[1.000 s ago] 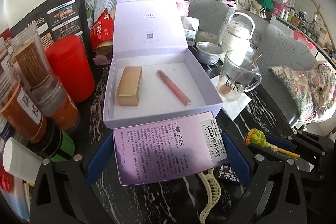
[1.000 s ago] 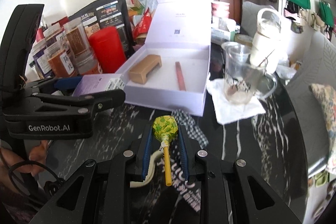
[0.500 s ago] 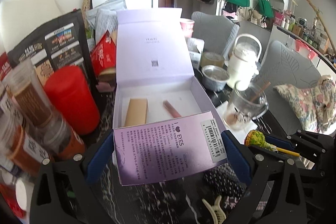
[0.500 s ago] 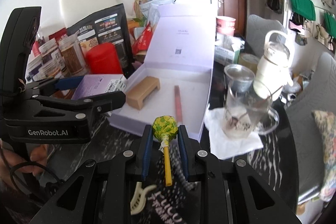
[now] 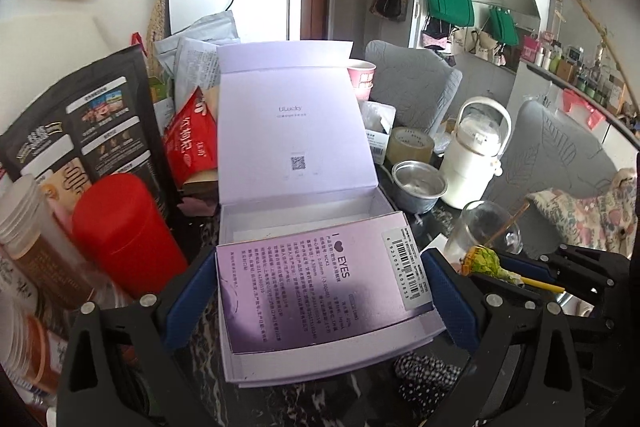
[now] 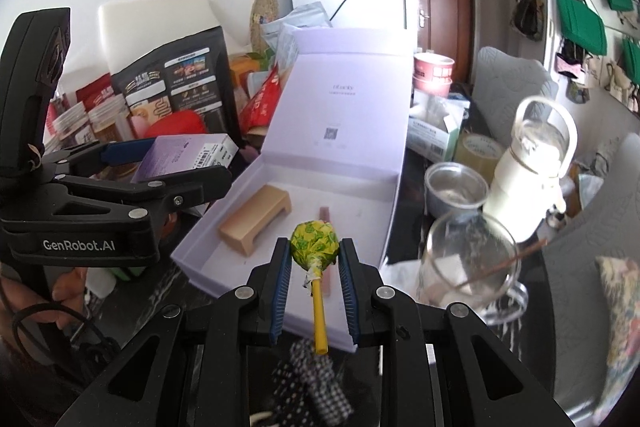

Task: Organize rigid objects
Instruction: 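Carry the purple box and lollipop over the white box with both tools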

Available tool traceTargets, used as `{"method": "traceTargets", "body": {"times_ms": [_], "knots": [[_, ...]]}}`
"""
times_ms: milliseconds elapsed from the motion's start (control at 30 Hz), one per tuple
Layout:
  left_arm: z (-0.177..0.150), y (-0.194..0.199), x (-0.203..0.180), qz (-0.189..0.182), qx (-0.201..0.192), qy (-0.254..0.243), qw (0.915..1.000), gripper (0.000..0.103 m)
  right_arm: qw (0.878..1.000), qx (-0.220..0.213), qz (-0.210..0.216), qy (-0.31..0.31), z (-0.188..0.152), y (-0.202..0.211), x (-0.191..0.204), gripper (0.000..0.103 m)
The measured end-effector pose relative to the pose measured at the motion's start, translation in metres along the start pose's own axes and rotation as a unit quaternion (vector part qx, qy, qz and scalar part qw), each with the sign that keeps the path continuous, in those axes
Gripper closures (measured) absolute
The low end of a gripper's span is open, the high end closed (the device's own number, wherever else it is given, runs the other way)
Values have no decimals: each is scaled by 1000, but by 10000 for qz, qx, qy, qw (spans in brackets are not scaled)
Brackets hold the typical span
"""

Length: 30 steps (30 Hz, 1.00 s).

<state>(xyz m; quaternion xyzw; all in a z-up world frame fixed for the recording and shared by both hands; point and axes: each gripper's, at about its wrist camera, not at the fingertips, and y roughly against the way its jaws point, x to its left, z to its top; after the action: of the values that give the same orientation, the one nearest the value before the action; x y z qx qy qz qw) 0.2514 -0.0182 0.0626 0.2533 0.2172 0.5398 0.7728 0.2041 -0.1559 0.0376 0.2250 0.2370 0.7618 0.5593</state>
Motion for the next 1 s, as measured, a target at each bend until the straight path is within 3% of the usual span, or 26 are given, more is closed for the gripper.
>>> {"method": "traceTargets", "body": {"times_ms": [667,867,1000], "knots": [[48,-41,31,157,-179,236,9994,3,9999,-15,43,139,52,-53,-12,79],[49,-66,42,289,-4,234,9993,3,9999,68,-66,94,61,-75,-15,79],[44,-89,50,335,324,223,9987,3,9997,159,-183,52,62,-91,-17,79]]}}
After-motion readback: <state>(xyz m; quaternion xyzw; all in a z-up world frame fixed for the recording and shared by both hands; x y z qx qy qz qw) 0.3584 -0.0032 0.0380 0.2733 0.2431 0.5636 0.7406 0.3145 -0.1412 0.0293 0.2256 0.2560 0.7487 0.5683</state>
